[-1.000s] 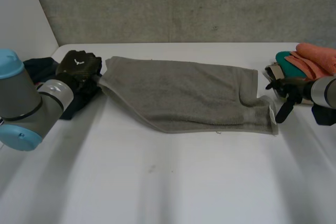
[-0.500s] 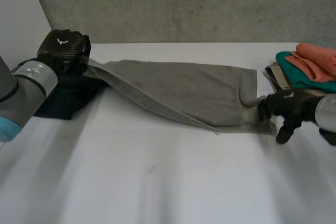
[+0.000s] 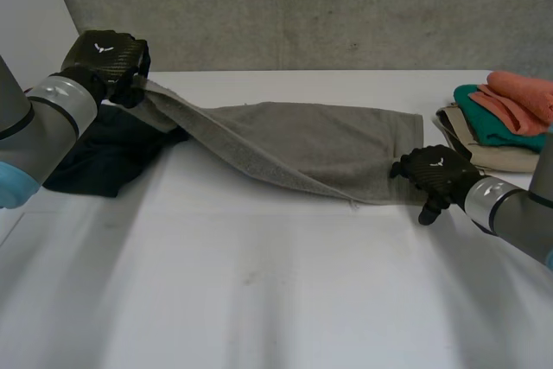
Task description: Fold the laundry.
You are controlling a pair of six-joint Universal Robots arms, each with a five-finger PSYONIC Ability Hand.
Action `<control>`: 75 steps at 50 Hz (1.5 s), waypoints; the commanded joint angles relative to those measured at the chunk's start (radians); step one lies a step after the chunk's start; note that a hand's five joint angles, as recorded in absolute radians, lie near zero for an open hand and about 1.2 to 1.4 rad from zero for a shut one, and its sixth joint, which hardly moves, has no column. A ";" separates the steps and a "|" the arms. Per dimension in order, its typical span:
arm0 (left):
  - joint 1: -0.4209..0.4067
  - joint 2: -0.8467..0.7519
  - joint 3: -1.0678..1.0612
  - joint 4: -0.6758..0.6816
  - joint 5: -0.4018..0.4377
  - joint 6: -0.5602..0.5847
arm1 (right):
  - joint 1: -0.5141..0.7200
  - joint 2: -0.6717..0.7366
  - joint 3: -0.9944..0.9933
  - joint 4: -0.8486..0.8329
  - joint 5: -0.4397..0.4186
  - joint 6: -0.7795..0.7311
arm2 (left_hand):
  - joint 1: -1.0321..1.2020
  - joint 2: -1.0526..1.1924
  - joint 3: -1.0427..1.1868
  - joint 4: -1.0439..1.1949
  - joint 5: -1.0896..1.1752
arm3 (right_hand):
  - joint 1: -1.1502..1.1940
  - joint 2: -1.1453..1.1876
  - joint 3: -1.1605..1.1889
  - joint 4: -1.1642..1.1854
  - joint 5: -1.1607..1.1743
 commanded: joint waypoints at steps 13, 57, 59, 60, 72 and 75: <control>0.005 -0.062 0.054 -0.001 -0.005 0.004 | 0.020 0.176 -0.231 0.010 0.036 -0.016 | 0.238 0.199 0.207 0.200 0.224 | 0.319 0.351 0.331 0.321 0.312; 0.003 -0.059 -0.035 -0.139 -0.009 0.108 | -0.031 0.136 -0.319 0.248 0.060 0.036 | 0.238 0.199 0.207 0.200 0.224 | 0.957 0.989 0.969 0.959 0.950; 0.009 -0.041 -0.075 -0.207 -0.015 0.119 | -0.055 0.076 -0.295 0.365 0.062 0.015 | 0.238 0.199 0.207 0.200 0.224 | 0.957 0.989 0.969 0.959 0.950; 0.014 -0.032 -0.093 -0.240 -0.018 0.127 | -0.064 0.050 -0.285 0.403 0.063 0.005 | 0.238 0.199 0.207 0.200 0.224 | 0.957 0.989 0.969 0.959 0.950; 0.109 0.134 -0.402 -0.693 0.000 0.415 | -0.242 -0.238 -0.060 1.064 0.101 -0.490 | 0.238 0.199 0.207 0.200 0.224 | 0.957 0.989 0.969 0.959 0.950; 0.112 0.105 -0.428 -0.687 0.009 0.442 | -0.238 -0.243 -0.016 1.044 0.106 -0.535 | 0.238 0.199 0.207 0.200 0.224 | 0.957 0.989 0.969 0.959 0.950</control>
